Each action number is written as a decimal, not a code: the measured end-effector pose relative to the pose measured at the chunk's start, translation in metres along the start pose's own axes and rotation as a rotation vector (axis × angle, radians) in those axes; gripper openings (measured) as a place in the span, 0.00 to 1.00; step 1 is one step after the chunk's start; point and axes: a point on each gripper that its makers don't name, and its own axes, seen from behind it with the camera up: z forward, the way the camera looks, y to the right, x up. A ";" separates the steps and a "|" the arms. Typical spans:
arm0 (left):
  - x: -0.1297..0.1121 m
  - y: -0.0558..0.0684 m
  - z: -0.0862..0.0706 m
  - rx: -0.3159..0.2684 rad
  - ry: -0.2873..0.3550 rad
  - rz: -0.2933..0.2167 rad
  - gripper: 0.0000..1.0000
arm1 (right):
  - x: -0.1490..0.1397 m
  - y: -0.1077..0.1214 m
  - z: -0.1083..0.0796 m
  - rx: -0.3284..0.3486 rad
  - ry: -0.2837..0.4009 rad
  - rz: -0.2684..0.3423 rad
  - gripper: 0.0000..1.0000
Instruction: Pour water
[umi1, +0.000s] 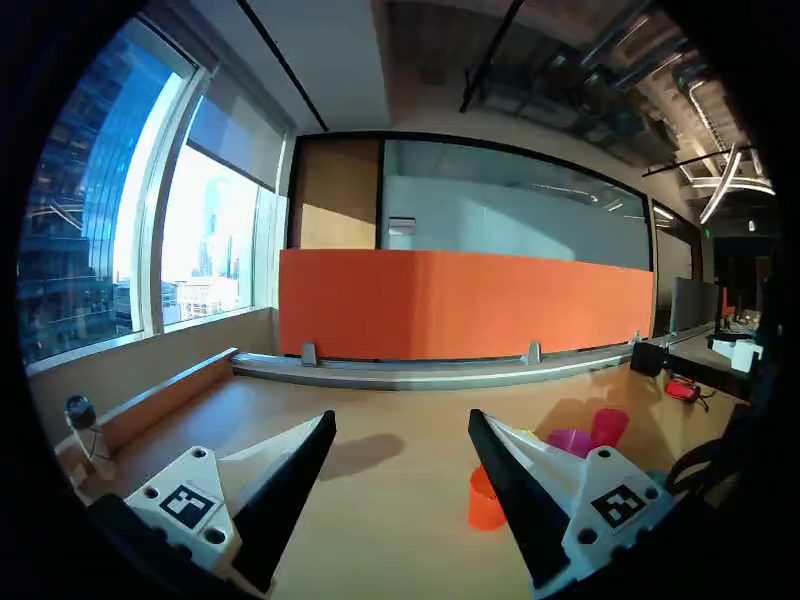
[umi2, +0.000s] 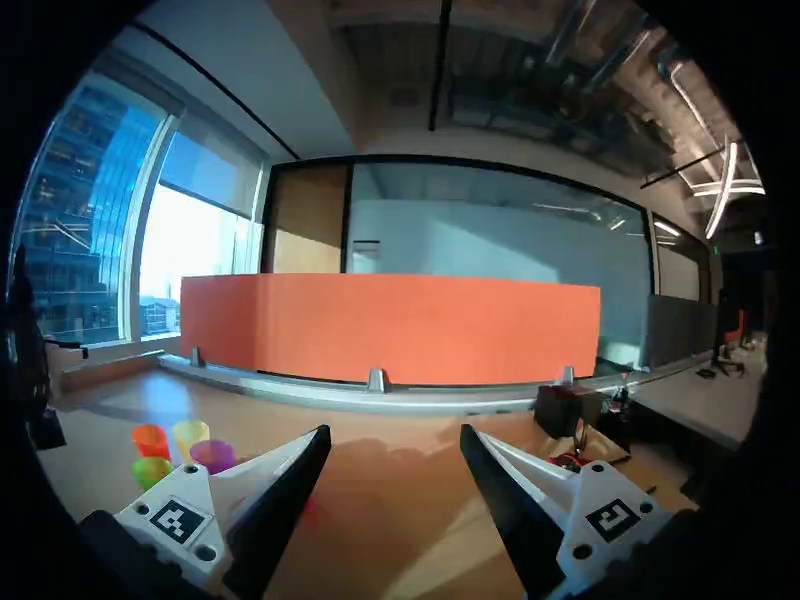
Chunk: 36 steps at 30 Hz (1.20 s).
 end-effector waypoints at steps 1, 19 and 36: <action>0.006 0.000 0.001 -0.001 -0.001 0.006 0.99 | 0.002 -0.001 0.001 0.002 -0.001 0.001 1.00; 0.118 0.007 0.017 -0.035 0.028 0.053 0.99 | 0.083 -0.007 0.016 0.066 -0.017 0.041 1.00; 0.138 0.045 0.019 -0.212 0.022 0.062 0.99 | 0.090 -0.041 0.010 0.258 -0.030 0.006 0.99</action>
